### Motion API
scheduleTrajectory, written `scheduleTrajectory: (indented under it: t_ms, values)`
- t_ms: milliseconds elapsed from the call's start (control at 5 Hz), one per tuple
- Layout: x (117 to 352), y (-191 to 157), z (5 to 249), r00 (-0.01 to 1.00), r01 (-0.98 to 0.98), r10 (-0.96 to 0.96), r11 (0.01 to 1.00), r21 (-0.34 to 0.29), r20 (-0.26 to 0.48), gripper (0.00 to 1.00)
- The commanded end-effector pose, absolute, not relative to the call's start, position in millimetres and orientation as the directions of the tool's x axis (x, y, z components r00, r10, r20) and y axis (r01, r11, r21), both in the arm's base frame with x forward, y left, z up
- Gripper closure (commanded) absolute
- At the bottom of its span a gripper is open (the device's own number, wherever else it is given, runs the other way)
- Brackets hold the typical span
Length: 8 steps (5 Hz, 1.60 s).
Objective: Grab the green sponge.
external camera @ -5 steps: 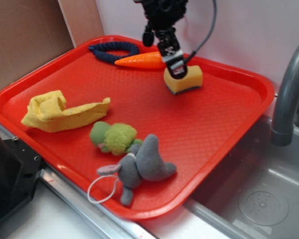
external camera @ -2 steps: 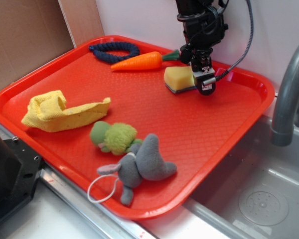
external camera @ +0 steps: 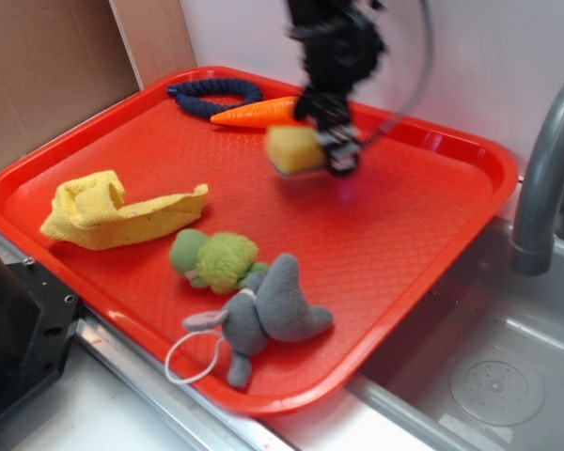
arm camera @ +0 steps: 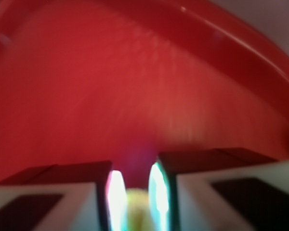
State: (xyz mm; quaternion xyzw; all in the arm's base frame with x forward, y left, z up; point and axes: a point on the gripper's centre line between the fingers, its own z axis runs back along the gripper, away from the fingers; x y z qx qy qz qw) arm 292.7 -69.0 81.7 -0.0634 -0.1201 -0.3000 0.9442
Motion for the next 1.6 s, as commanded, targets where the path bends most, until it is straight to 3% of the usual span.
scheduleTrajectory:
  t_ms: [0, 200, 400, 600, 800, 1000, 1200, 1400]
  values:
    - [239.2, -24.0, 149.8, 0.866, 0.392, -0.362, 0.920, -0.021, 0.346, 1.00]
    - [224.2, 10.1, 144.2, 0.955, 0.147, -0.110, 0.982, -0.119, 0.276, 1.00]
    - [213.6, 33.5, 134.0, 0.977, -0.122, 0.152, 0.973, -0.193, 0.149, 1.00]
    - [227.4, 26.4, 142.9, 0.980, -0.187, 0.197, 0.966, -0.178, 0.040, 1.00]
    - [238.6, 19.5, 165.2, 0.982, -0.156, 0.171, 0.975, -0.156, 0.082, 1.00]
    - [249.8, 12.3, 180.0, 0.985, -0.136, 0.146, 0.984, -0.117, 0.088, 1.00]
    - [262.9, 8.3, 190.9, 0.989, -0.105, 0.116, 0.988, -0.117, 0.090, 1.00]
    - [272.0, 4.1, 185.9, 0.992, -0.098, 0.107, 0.986, -0.131, 0.062, 1.00]
